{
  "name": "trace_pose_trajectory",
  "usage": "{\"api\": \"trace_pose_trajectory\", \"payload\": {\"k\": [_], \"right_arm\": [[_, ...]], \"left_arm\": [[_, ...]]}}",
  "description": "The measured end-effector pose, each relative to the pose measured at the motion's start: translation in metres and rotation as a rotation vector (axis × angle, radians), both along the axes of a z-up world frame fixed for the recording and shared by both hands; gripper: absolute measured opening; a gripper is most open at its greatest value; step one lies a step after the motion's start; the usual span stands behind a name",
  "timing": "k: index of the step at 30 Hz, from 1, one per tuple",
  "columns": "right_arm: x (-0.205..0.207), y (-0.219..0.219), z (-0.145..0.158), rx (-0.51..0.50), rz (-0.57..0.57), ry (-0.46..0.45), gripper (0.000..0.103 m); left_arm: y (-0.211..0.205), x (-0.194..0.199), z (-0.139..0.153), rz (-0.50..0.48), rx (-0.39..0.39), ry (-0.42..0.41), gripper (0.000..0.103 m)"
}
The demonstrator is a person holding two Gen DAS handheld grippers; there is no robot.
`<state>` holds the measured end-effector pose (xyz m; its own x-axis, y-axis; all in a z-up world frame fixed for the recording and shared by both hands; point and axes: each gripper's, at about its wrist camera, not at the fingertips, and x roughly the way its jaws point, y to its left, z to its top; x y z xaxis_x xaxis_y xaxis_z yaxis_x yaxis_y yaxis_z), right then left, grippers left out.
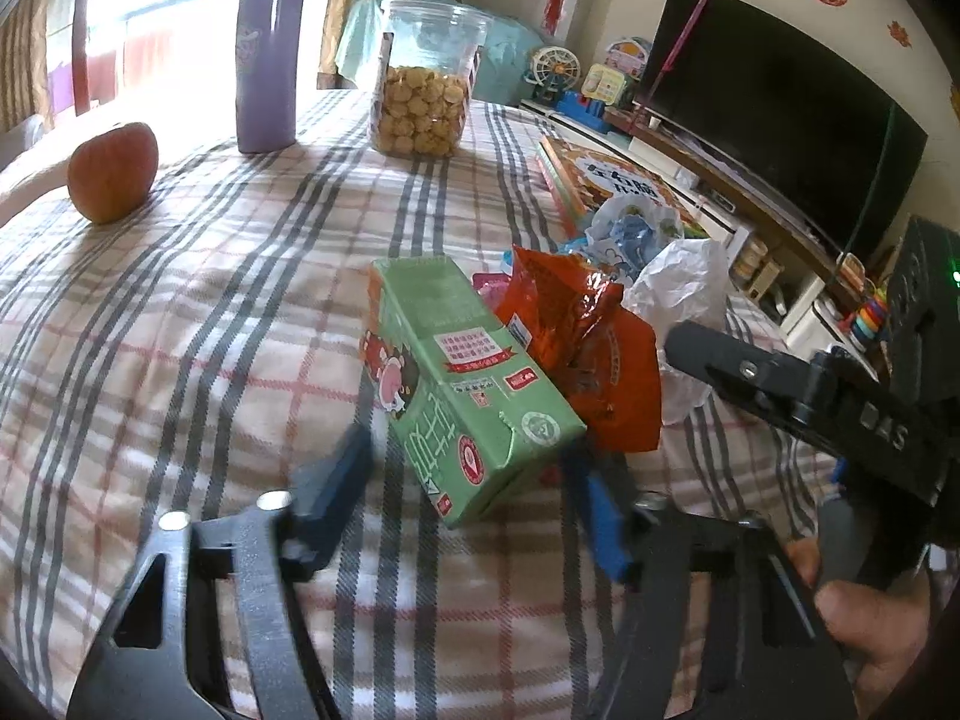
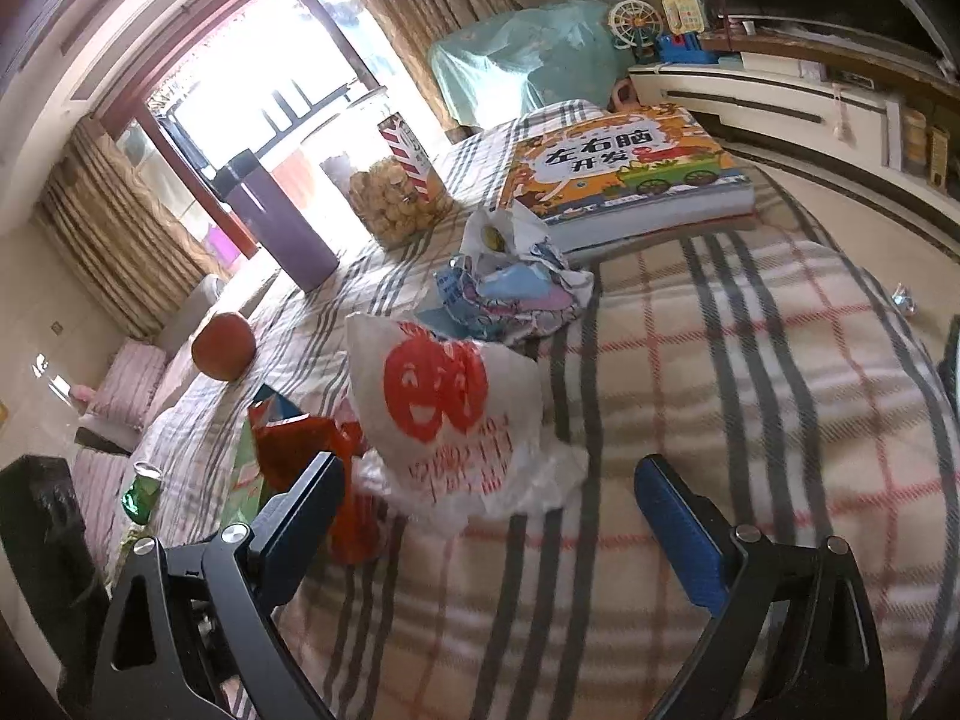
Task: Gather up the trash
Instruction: 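Grasp the green juice box with left tool while right tool grasps white plastic bag, then carry the juice box and white bag over the bin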
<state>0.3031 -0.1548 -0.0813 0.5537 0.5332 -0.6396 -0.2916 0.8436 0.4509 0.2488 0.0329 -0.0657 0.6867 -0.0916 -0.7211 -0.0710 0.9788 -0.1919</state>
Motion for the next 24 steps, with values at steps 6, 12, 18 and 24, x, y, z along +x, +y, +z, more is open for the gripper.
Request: {"api": "trace_pose_trajectory", "payload": {"k": [6,12,18,24], "right_arm": [[-0.001,0.005,0.000,-0.028,0.014,-0.013,0.045],[-0.016,-0.006,0.008,-0.011,0.012,-0.025,0.033],[-0.034,-0.017,0.012,0.005,-0.002,-0.031,0.032],[-0.052,-0.034,0.016,0.012,-0.037,-0.044,0.032]], "left_arm": [[-0.001,-0.008,0.004,-0.003,0.017,-0.030,0.037],[0.003,-0.025,0.009,0.000,0.010,-0.054,0.033],[0.001,-0.049,0.018,-0.014,0.003,-0.081,0.032],[-0.009,-0.067,0.024,-0.051,-0.004,-0.097,0.031]]}}
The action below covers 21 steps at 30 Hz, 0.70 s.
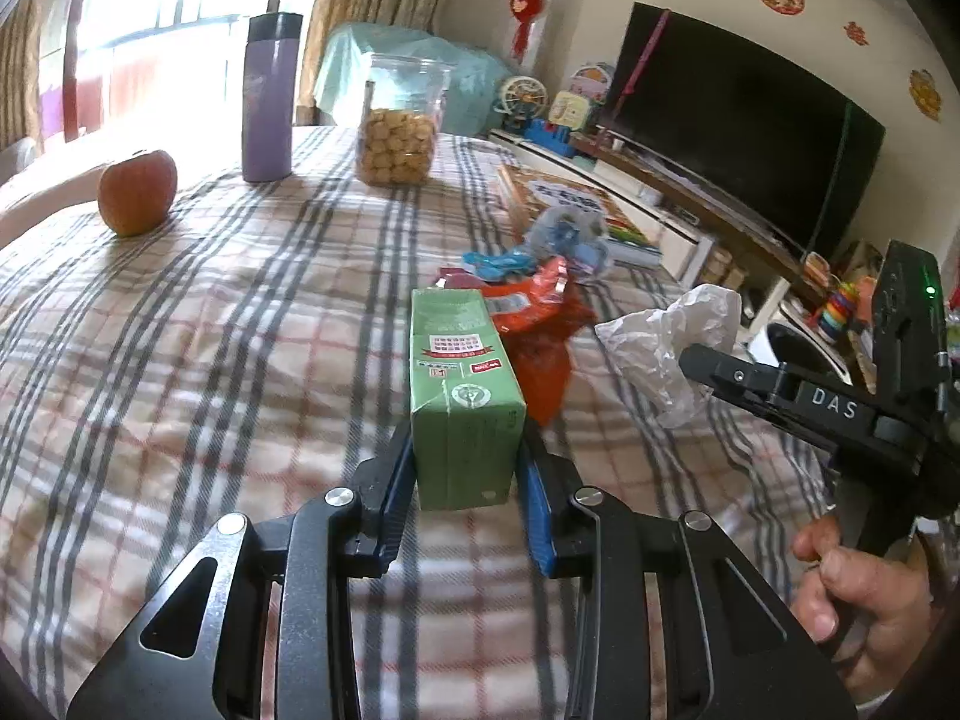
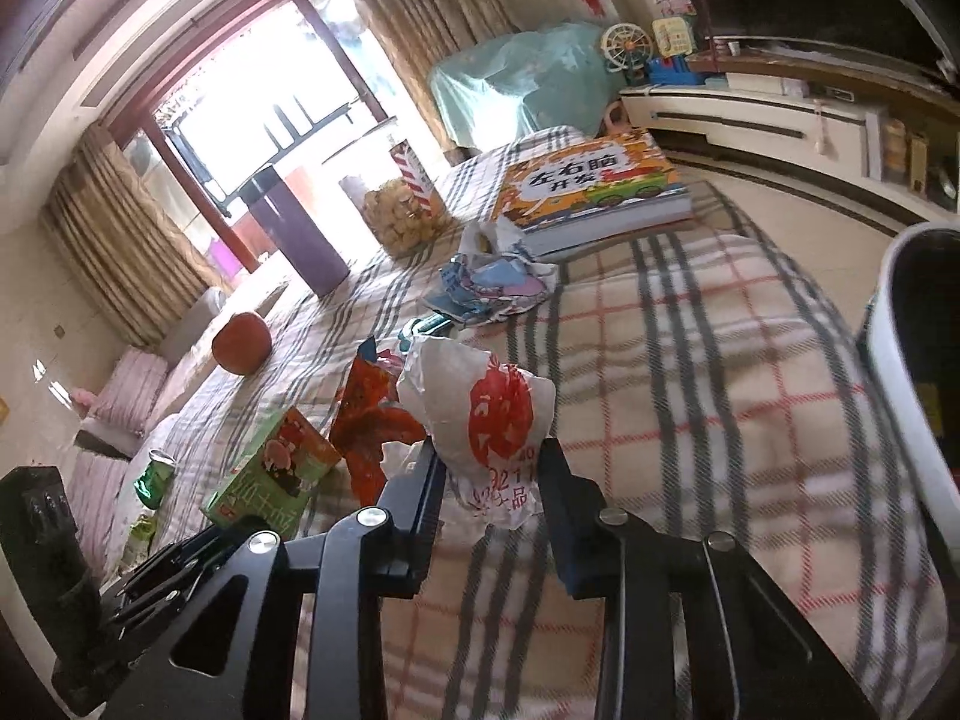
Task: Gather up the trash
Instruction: 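Carry the juice box and white bag over the bin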
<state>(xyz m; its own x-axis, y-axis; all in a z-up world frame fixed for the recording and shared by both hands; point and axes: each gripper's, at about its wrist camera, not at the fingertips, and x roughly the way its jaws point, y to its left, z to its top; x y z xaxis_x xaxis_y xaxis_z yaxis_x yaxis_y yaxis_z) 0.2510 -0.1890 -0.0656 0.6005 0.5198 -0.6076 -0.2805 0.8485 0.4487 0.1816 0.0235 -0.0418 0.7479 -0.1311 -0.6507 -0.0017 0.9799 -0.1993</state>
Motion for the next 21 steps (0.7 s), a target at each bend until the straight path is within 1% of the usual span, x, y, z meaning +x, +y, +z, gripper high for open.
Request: {"api": "trace_pose_trajectory", "payload": {"k": [10,21], "right_arm": [[-0.027,-0.033,0.006,0.014,-0.058,-0.013,0.032],[-0.052,-0.073,0.013,0.030,-0.122,-0.031,0.032]], "left_arm": [[-0.032,-0.018,0.005,-0.093,-0.010,-0.023,0.031],[-0.072,-0.022,0.009,-0.190,-0.007,-0.037,0.031]]}}
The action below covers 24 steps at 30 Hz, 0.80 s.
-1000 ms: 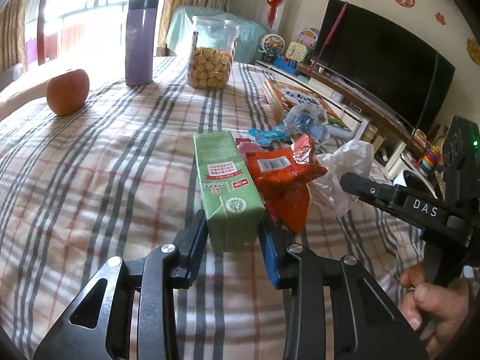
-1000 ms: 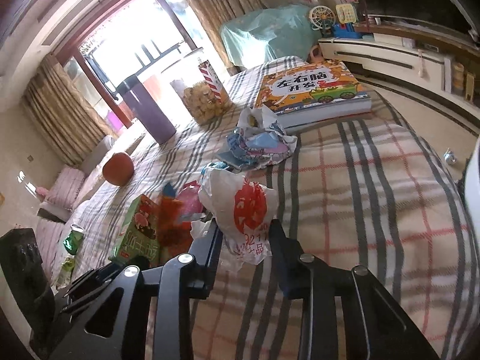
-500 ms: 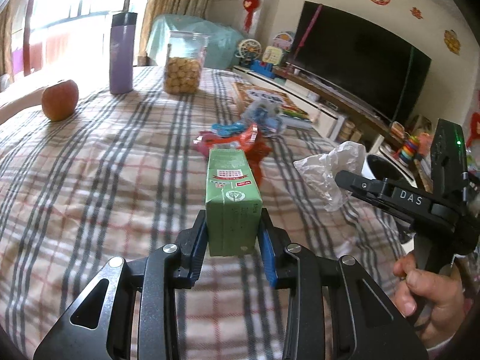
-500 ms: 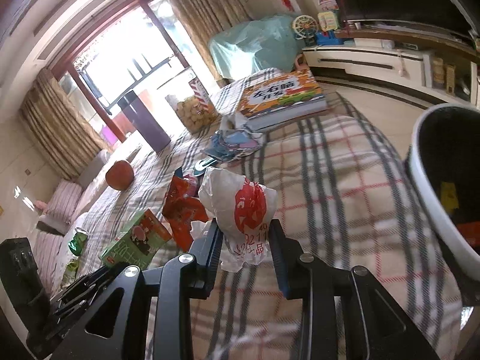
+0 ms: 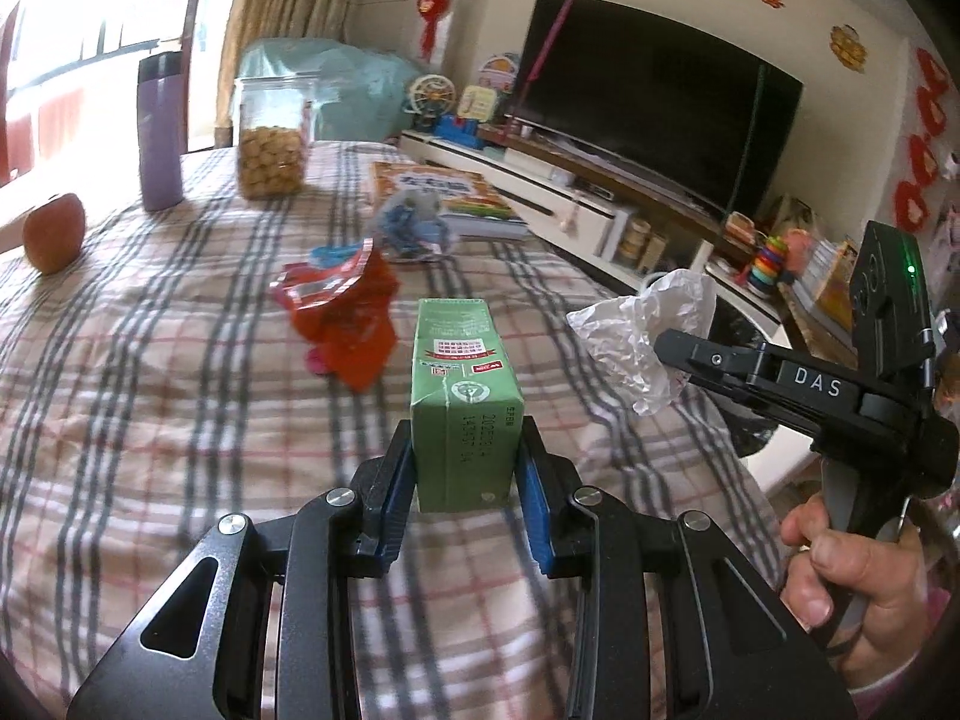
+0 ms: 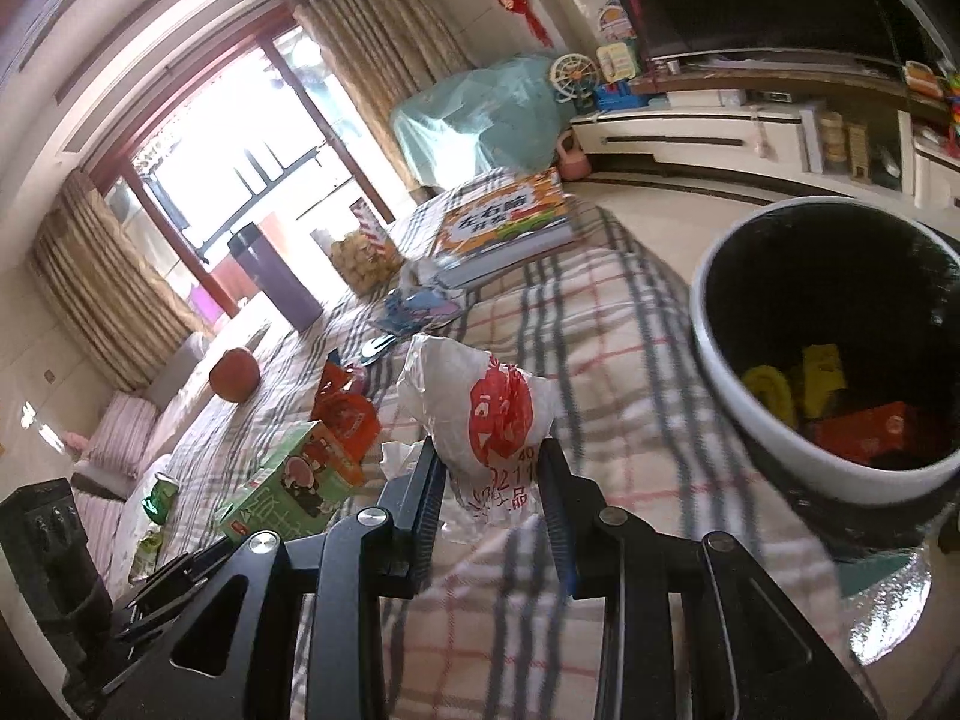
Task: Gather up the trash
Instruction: 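Carry the juice box and white bag over the bin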
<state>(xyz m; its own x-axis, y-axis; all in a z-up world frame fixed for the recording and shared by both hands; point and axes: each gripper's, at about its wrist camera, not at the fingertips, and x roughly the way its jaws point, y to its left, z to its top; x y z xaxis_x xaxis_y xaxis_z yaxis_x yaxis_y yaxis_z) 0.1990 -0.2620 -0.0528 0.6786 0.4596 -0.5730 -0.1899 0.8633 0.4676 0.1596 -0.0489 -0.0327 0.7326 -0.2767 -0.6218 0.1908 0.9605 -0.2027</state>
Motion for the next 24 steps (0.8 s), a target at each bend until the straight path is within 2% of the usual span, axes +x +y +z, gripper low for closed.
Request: {"api": "trace_pose_trajectory", "payload": {"k": [24], "right_arm": [[-0.020,-0.103,0.003,0.007,-0.206,0.003,0.032]], "left_arm": [[-0.106,0.026,0.019,-0.209,0.003,-0.040,0.031]]}}
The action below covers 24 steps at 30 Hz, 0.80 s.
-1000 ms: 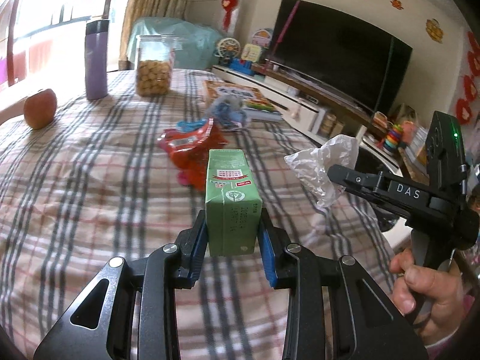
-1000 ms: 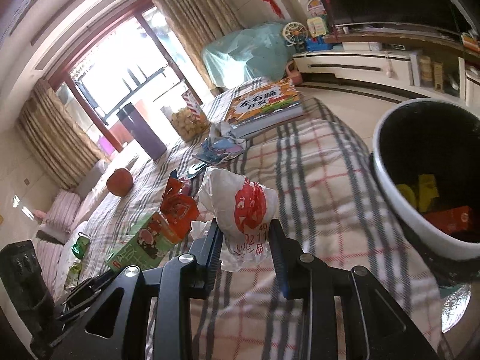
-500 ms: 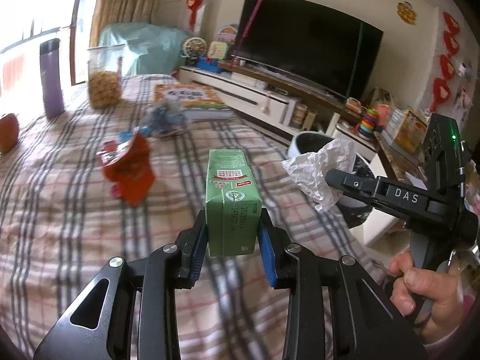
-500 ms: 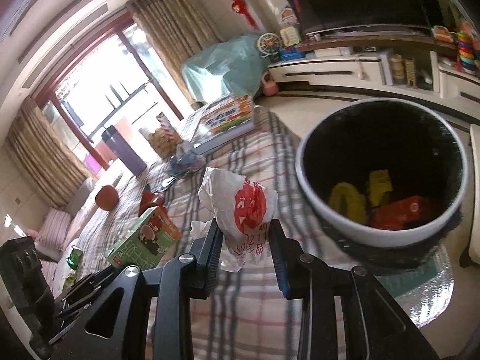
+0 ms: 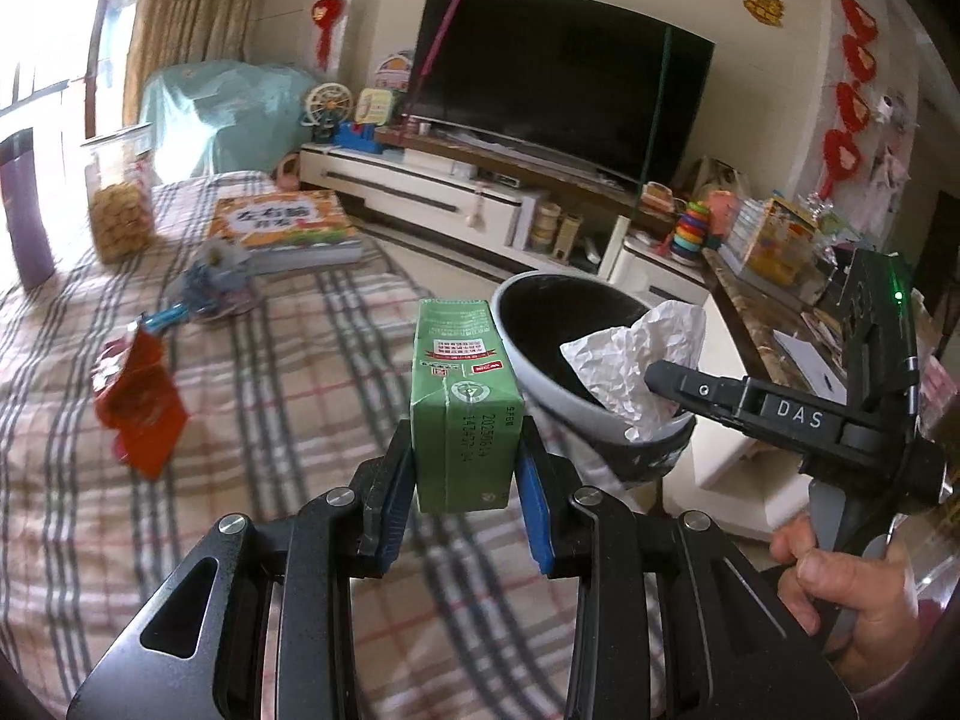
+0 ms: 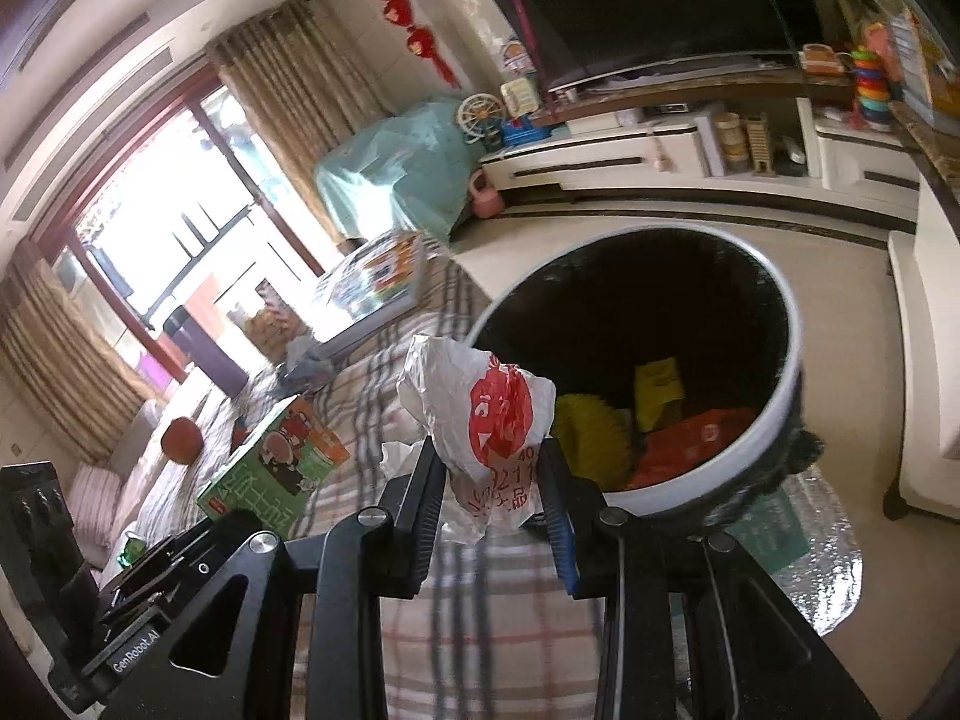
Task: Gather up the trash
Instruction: 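Carry the juice box and white bag over the bin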
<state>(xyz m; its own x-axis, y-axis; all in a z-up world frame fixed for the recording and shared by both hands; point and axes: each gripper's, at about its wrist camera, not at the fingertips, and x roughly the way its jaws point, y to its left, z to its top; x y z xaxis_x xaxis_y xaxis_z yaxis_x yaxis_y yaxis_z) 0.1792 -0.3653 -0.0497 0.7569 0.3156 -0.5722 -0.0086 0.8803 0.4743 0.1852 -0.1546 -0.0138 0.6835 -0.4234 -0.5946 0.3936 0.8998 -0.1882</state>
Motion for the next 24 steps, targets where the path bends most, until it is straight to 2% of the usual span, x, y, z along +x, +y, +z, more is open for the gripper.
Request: {"api": "trace_pose_trajectory", "payload": {"k": [11,24], "right_arm": [[0.001,-0.035,0.000,0.000,-0.067,0.004,0.032],[0.013,-0.059,-0.004,0.002,-0.098,0.021,0.032]], "left_arm": [[-0.046,0.012,0.004,-0.085,0.017,-0.015,0.031],[-0.078,0.033,0.000,-0.132,0.037,-0.002,0.031]]}}
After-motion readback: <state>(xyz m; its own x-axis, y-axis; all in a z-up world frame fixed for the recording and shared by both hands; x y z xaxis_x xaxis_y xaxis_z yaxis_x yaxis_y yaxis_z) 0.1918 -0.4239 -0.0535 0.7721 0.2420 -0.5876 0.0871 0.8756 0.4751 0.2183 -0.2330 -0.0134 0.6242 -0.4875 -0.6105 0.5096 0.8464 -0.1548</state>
